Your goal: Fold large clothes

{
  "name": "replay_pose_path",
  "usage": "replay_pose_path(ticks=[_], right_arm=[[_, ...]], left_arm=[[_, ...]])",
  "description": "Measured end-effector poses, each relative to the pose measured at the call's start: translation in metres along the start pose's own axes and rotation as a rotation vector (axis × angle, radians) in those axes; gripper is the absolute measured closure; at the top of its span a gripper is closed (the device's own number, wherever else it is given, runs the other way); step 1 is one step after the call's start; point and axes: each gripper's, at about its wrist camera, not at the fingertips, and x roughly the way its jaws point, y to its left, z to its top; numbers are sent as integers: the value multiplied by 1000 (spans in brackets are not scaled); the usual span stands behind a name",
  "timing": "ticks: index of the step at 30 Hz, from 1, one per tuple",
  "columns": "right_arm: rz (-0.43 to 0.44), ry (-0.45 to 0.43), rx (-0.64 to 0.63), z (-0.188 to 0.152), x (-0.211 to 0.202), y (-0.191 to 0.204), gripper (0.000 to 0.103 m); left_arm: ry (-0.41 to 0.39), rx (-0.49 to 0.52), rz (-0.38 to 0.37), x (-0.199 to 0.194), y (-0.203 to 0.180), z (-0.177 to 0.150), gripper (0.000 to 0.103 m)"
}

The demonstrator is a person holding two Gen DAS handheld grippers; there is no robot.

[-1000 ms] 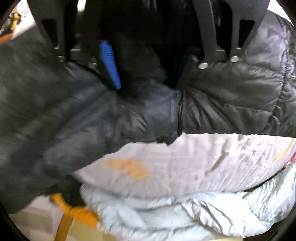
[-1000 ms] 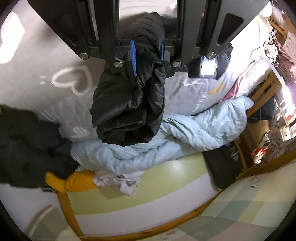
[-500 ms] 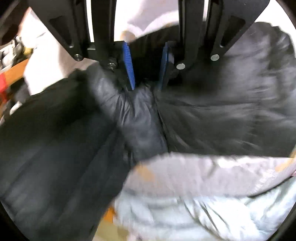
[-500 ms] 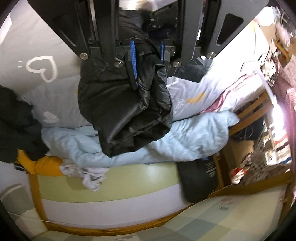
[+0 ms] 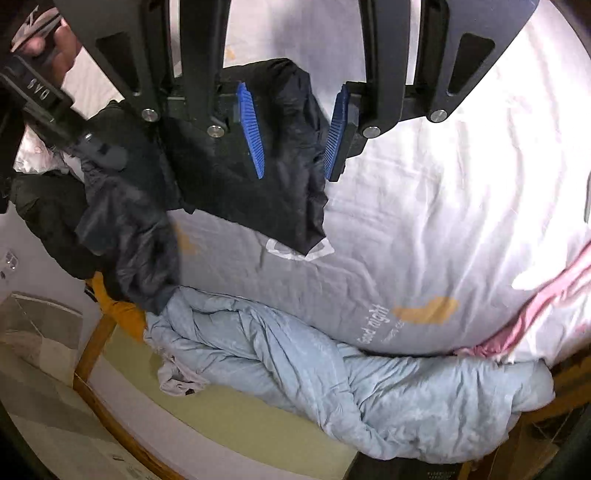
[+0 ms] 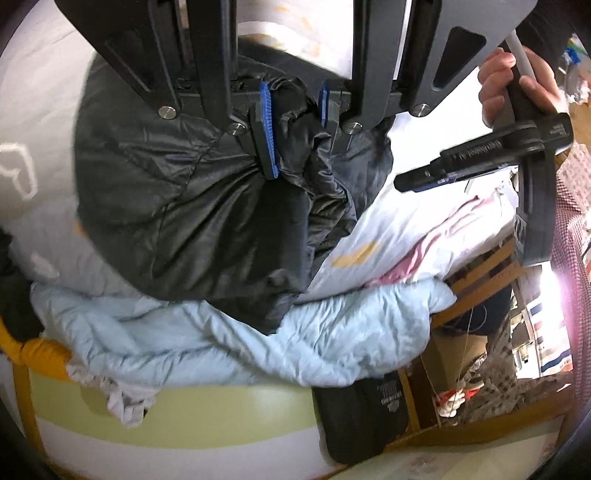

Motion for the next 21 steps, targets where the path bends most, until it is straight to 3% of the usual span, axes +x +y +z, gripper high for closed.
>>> replay_pose_path(ticks=[4, 9, 15, 16, 19, 21], right_arm=[[46, 51, 10, -18, 23, 8, 83], [26, 57, -53, -40, 31, 20, 83], [27, -2, -67, -45, -2, 8, 78], [25, -19, -59, -44, -9, 4, 72], [31, -70, -43, -41, -32, -2, 29], [10, -125, -46, -41, -51, -4, 27]], left_arm=[[77, 24, -29, 30, 5, -4, 71], [180, 21, 22, 71, 12, -14, 70], [178, 32, 8, 73, 12, -18, 71], [176, 36, 12, 73, 10, -19, 71], [163, 68, 41, 72, 7, -20, 71], [154, 84, 59, 72, 6, -20, 71]])
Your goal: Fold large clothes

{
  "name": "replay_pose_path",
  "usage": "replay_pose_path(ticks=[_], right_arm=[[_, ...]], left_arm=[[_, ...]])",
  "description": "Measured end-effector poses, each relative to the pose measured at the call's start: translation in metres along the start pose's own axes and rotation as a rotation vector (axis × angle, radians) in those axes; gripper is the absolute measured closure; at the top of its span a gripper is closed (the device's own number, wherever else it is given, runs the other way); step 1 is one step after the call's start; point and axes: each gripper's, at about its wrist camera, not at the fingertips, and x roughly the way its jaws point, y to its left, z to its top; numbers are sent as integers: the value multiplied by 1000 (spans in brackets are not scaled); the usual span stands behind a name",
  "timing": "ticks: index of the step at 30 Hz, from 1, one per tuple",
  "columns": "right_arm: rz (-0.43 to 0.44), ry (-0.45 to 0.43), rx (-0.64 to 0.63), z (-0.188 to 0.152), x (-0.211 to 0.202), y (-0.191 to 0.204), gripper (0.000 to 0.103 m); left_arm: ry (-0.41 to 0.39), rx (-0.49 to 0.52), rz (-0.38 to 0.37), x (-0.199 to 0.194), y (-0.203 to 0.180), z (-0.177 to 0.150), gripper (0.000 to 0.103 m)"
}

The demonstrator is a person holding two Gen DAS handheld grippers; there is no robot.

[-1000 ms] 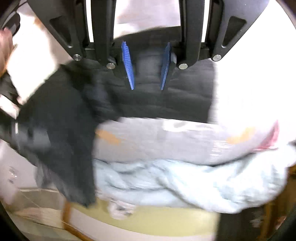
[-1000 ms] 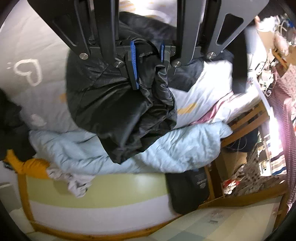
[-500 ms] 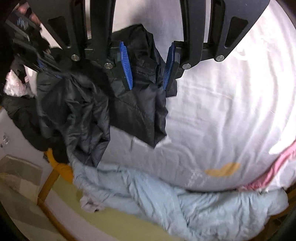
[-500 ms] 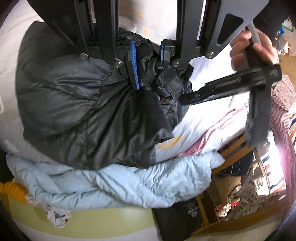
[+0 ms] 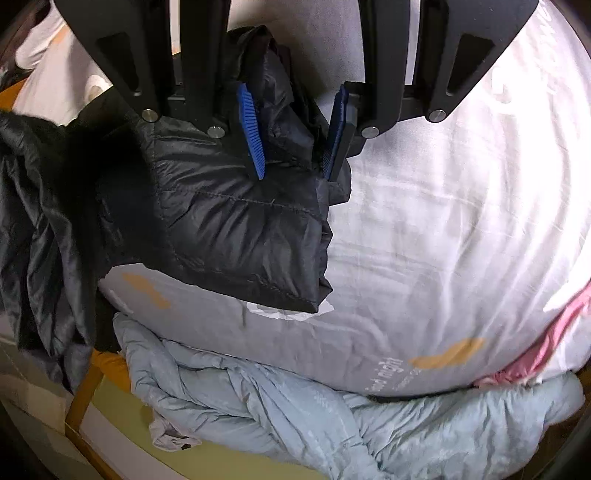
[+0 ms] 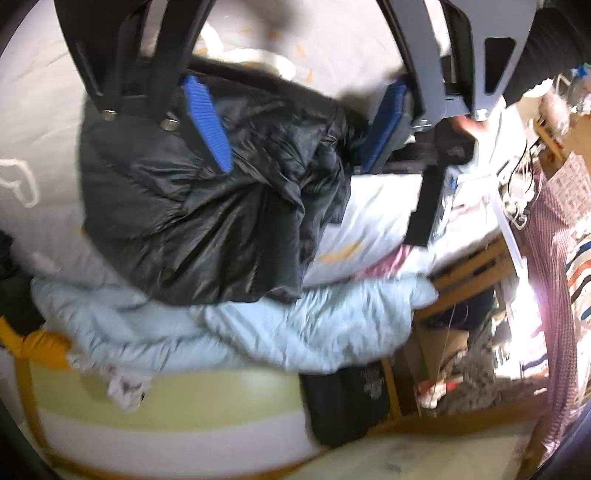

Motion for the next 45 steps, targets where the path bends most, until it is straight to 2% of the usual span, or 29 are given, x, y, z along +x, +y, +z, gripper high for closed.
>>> replay_pose_path(ticks=[3, 7, 9, 11, 13, 14, 16, 18, 19, 21, 23, 27, 28, 30, 32, 34, 35, 36, 37, 38, 39, 40, 42, 45], right_arm=[[-60, -45, -16, 6, -23, -5, 27], [-163, -114, 62, 15, -46, -36, 27], [-291, -76, 108, 20, -43, -61, 27], [-361, -15, 120, 22, -28, -84, 27], [-382, 36, 126, 22, -11, -100, 29], [-371, 52, 135, 20, -5, -106, 34], [-275, 79, 176, 19, 8, -113, 41], [-208, 89, 172, 20, 20, -105, 41], [-185, 93, 141, 22, 26, -97, 41], [-178, 106, 73, 24, 38, -80, 41], [-172, 123, 15, 26, 48, -64, 41], [-157, 145, -13, 24, 61, -50, 41], [-155, 145, -8, 24, 61, -50, 41], [-144, 145, 6, 26, 61, -53, 41], [-137, 147, 14, 23, 54, -57, 41], [-150, 139, 16, 22, 45, -62, 41], [-162, 123, 22, 21, 36, -65, 41], [-182, 99, 33, 19, 25, -70, 40], [-206, 76, 46, 15, 13, -76, 37], [-229, 61, 57, 10, 5, -82, 25], [-258, 40, 65, 2, -7, -90, 18], [-277, 29, 67, -4, -13, -95, 9], [-300, 50, 53, -22, -21, -107, 8], [-281, 203, -14, -46, -6, -118, 8]], left_arm=[[-6, 5, 6, 0, 1, 1, 71], [-15, -26, -26, -5, 6, 4, 71], [-26, -32, -40, -10, 6, 5, 72], [-55, -25, -46, -18, 4, 7, 72], [-118, 1, -43, -33, -2, 9, 72], [-203, 22, -45, -50, -7, 8, 72], [-381, 78, -106, -85, -16, 2, 67], [-489, 146, -184, -114, -26, -3, 48], [-507, 173, -215, -123, -32, -3, 43], [-483, 194, -254, -127, -40, -1, 29], [-384, 193, -300, -114, -47, 4, 22], [-199, 142, -189, -65, -54, 13, 18], [-150, 123, -188, -53, -55, 14, 17], [-46, 75, -261, -29, -54, 17, 16], [-31, 25, -332, -19, -54, 18, 15], [-4, -10, -350, -10, -55, 21, 15], [3, -34, -357, -8, -55, 23, 19], [12, -52, -360, -6, -55, 24, 39], [30, -60, -373, -4, -57, 24, 53], [46, -60, -380, -4, -57, 27, 71], [51, -48, -368, -9, -60, 32, 80], [46, -29, -352, -16, -64, 32, 84], [17, -16, -329, -29, -68, 36, 88], [2, -23, -334, -46, -74, 41, 89]])
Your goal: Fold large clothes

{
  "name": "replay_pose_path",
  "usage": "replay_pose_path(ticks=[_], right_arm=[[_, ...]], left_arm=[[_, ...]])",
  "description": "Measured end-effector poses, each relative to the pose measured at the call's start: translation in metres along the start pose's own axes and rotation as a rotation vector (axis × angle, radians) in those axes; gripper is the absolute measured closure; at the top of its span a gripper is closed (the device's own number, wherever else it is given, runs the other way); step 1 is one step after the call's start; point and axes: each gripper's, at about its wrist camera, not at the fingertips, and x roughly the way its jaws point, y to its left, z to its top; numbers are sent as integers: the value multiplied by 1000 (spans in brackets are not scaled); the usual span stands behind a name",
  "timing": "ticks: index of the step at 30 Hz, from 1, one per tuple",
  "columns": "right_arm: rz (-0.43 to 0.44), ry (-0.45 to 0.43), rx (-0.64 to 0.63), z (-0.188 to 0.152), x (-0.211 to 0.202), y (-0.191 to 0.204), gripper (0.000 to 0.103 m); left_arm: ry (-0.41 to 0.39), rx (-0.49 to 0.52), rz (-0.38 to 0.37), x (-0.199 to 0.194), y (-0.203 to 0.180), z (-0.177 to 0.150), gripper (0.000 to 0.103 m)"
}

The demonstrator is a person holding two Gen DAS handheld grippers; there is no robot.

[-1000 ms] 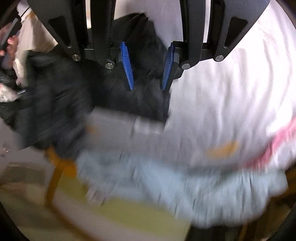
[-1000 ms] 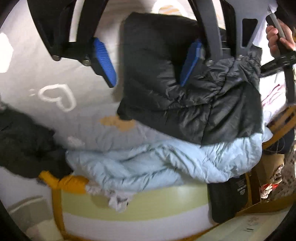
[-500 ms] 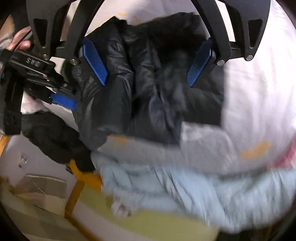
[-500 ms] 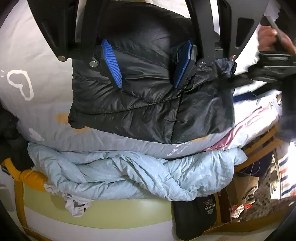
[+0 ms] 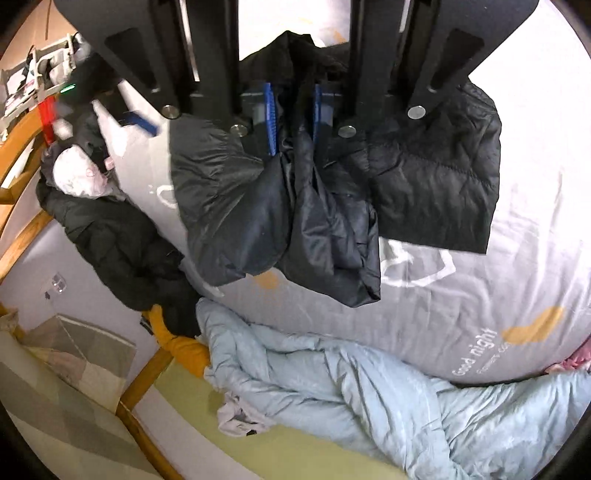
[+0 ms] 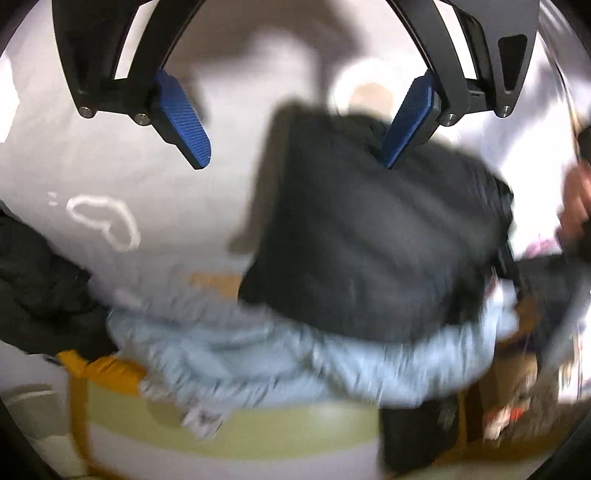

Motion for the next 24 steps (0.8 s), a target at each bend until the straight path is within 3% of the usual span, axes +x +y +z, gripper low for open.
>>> replay_pose_path(ticks=[4, 6, 7, 8, 11, 15, 20, 24], right_arm=[[-3, 11, -51, 0, 24, 15, 8], [9, 20, -22, 6, 41, 21, 18], [21, 22, -6, 8, 46, 23, 28], [43, 25, 27, 10, 51, 23, 43], [18, 46, 96, 9, 61, 24, 52], [-14, 81, 104, 4, 63, 28, 52], [-37, 105, 28, 4, 60, 41, 52], [11, 87, -45, 8, 43, 56, 52]], left_arm=[[-13, 25, 3, -12, -14, 2, 89], [-20, 29, 16, -16, -17, 2, 89], [-31, 38, 41, -18, -18, 3, 89], [-44, 52, 86, -19, -17, 4, 89], [-24, 57, 277, -15, -6, 1, 89], [27, 25, 349, -2, 25, -9, 87], [7, 62, 468, 2, 40, -20, 85], [28, 45, 511, 10, 57, -24, 82]])
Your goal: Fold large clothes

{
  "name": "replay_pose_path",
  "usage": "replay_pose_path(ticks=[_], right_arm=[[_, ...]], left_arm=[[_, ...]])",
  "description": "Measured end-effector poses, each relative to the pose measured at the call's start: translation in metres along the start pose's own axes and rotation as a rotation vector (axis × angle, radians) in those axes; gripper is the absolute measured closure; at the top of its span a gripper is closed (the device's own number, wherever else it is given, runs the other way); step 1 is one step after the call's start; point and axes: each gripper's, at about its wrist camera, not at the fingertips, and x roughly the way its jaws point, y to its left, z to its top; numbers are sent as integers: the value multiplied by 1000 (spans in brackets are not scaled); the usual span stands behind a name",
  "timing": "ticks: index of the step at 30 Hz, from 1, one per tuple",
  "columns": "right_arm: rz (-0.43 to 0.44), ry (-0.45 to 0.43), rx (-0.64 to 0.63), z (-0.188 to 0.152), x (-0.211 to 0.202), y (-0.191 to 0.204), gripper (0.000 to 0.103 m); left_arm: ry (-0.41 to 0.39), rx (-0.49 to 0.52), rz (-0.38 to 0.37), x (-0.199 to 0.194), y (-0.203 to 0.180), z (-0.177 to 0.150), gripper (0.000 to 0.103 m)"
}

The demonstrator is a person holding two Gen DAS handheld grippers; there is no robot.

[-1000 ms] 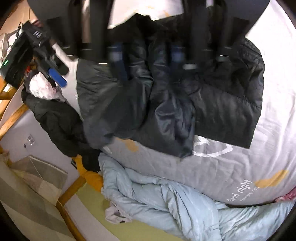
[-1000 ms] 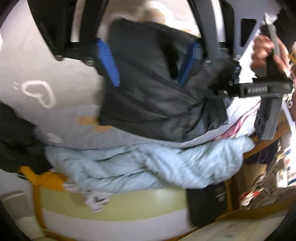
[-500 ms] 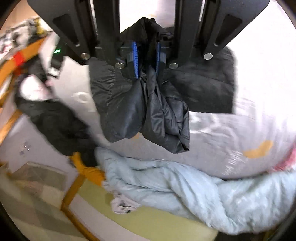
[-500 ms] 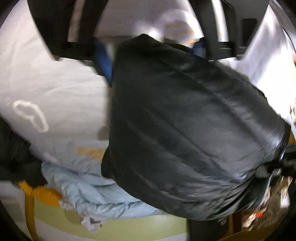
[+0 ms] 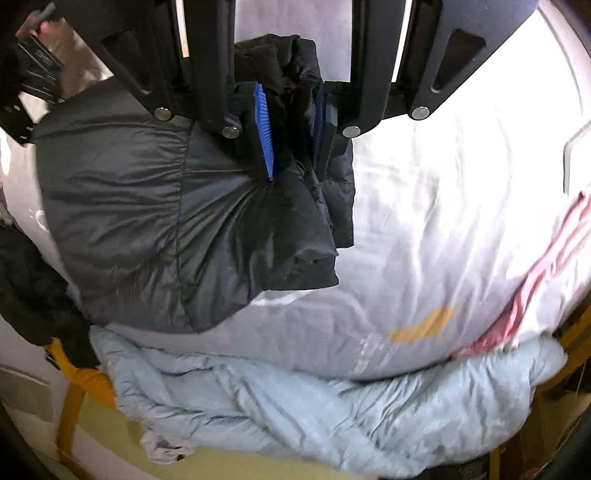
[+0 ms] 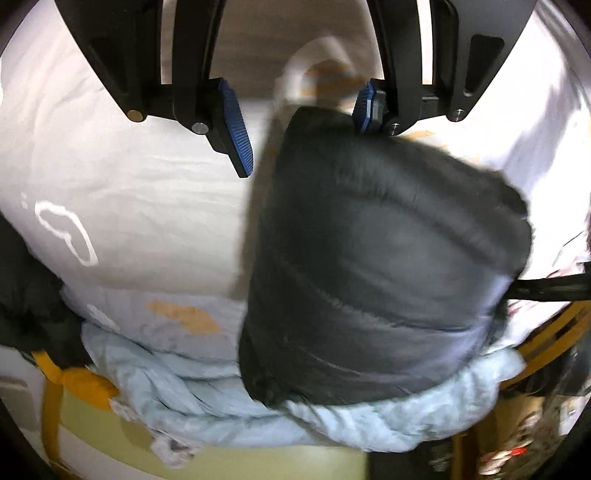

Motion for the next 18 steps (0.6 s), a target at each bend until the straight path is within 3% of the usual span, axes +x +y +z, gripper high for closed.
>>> replay_pose_path(ticks=[3, 5, 8, 12, 13, 16, 18], right_arm=[[-5, -98, -22, 8, -32, 6, 52], [1, -204, 15, 17, -60, 4, 51], [36, -285, 62, 39, -85, 2, 45], [-10, -222, 58, 72, -70, 4, 45], [3, -206, 55, 80, -62, 3, 47], [92, -85, 71, 98, -25, 5, 66], [127, -33, 53, 102, -5, 10, 67]], left_arm=[[2, -34, 15, 12, 9, -2, 80], [-3, -25, 27, 18, 9, -4, 80], [-4, -14, 4, 19, 7, -7, 80], [8, -16, -16, 22, 9, -6, 78], [14, -21, -23, 23, 11, -6, 77], [22, -18, -30, 26, 12, -7, 76], [22, 4, -21, 27, 9, -9, 76]])
